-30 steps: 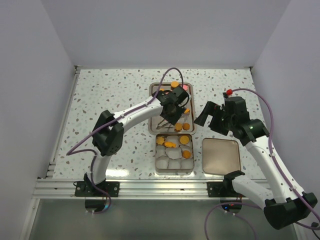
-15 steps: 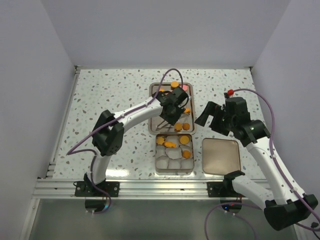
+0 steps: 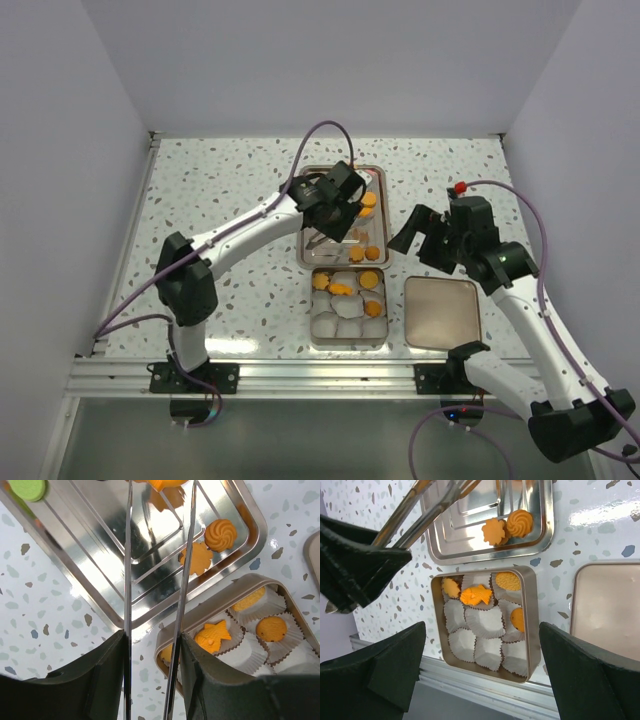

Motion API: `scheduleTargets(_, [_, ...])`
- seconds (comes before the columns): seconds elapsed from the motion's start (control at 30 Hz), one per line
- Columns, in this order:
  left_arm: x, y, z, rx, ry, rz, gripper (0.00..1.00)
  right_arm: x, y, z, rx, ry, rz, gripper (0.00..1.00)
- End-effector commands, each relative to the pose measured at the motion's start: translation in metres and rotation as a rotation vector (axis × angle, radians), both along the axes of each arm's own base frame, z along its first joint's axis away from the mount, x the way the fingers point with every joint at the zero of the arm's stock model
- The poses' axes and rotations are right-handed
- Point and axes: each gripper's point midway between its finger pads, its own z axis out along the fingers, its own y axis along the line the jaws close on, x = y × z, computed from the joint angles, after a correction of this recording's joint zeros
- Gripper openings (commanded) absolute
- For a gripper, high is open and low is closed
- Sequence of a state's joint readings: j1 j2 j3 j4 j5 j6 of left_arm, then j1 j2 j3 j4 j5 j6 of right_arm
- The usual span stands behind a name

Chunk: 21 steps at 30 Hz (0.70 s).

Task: Pack the cookies

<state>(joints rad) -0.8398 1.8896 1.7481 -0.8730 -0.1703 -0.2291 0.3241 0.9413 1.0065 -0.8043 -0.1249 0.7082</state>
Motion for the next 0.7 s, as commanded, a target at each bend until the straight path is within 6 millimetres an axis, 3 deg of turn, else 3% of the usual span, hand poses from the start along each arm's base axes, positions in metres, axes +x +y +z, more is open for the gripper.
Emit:
scheduleTargets(0.0, [-0.009, 0.017, 0.034, -0.054, -0.045, 0.046, 0.37, 0.003, 0.006, 0.006, 0.048, -0.024, 0.005, 0.99])
scheduleTargets(0.07, [-0.018, 0.023, 0.045, -0.082, -0.053, 0.042, 0.36, 0.004, 0.006, 0.007, 0.046, -0.028, 0.004, 0.99])
scheduleTargets(0.13, [-0.028, 0.032, 0.039, -0.077, -0.035, 0.044, 0.36, 0.004, 0.005, 0.007, 0.037, -0.031, 0.006, 0.99])
scheduleTargets(0.17, [-0.036, 0.035, 0.048, -0.106, -0.043, 0.035, 0.36, 0.004, 0.004, 0.007, 0.034, -0.031, 0.005, 0.99])
scheduleTargets(0.23, [-0.048, 0.043, 0.041, -0.116, -0.027, 0.030, 0.36, 0.005, 0.004, 0.009, 0.029, -0.035, 0.010, 0.99])
scheduleTargets(0.27, [-0.057, 0.045, 0.053, -0.162, -0.038, 0.008, 0.36, 0.006, 0.005, 0.008, 0.031, -0.033, 0.010, 0.99])
scheduleTargets(0.43, [-0.092, 0.056, 0.050, -0.206, -0.024, -0.057, 0.36, 0.007, 0.011, 0.001, 0.053, -0.016, 0.032, 0.99])
scheduleTargets(0.67, [-0.140, 0.058, 0.047, -0.226, 0.019, -0.131, 0.35, 0.013, 0.015, -0.003, 0.051, -0.011, 0.047, 0.99])
